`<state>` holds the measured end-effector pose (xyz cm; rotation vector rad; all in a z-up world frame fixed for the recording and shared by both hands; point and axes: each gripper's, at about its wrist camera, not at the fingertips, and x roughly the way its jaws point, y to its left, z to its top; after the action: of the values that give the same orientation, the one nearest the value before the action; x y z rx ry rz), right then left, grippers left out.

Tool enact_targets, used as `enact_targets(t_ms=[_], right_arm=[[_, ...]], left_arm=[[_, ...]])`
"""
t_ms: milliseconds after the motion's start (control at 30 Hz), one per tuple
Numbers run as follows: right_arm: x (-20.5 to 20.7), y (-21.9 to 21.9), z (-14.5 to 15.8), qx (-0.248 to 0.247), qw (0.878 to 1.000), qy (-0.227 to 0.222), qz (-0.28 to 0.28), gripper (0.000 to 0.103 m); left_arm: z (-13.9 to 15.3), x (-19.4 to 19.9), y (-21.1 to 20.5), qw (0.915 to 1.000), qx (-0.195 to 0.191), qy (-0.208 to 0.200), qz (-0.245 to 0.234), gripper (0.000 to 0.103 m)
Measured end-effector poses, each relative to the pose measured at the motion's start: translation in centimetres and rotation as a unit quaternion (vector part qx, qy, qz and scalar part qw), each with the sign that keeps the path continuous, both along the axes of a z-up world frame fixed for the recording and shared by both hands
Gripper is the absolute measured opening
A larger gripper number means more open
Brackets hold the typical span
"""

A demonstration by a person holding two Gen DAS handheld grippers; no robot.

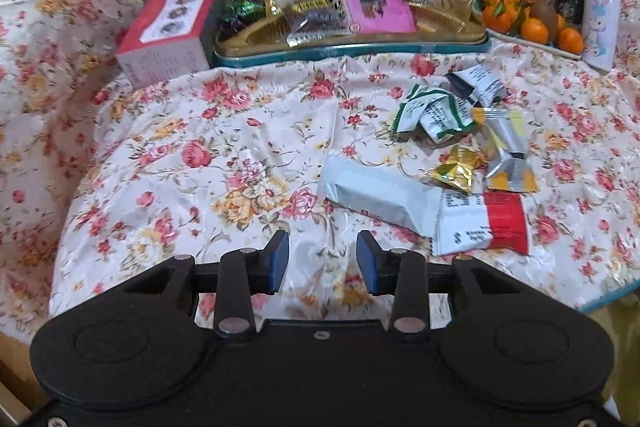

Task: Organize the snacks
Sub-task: 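Grasp the white printed snack packet with the right tool while the left reaches toward the white strip packet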

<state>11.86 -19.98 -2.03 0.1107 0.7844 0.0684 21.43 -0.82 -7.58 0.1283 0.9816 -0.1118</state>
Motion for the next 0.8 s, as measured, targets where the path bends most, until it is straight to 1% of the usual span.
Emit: enact_targets(t_ms=[167,400,633,733,800], right_arm=[[1.9,-0.4,-0.2,-0.009,1.0,0.004,0.002,0.046],[5.2,-1.1,-0.1,-0.017,1.0,0.004,0.002,0.046],[8.3,-1.2,-0.2,-0.029,1.0,-0.003,0.009,0.046],[9.8,-1.1,-0.5,-0.036,0.999,-0.001,0.019,0.047],[11.0,-0.9,-0.7,-0.039,0.999,0.001,0.025,0.05]], left_arm=[[-0.9,1.8,-0.1,1.0,0.003,0.006,0.005,0.048],[-0.9,3.7,-0.2,0.9999,0.01,-0.007,0.006,0.048],[-1.0,5.8,-0.3,0.9998,0.007,-0.015,0.01,0.048],[-1.3,6.6,-0.6,0.9996,0.02,-0.02,0.011,0.048],[-1.6,6.9,-0.9,0.9993,0.026,-0.027,0.01,0.049]])
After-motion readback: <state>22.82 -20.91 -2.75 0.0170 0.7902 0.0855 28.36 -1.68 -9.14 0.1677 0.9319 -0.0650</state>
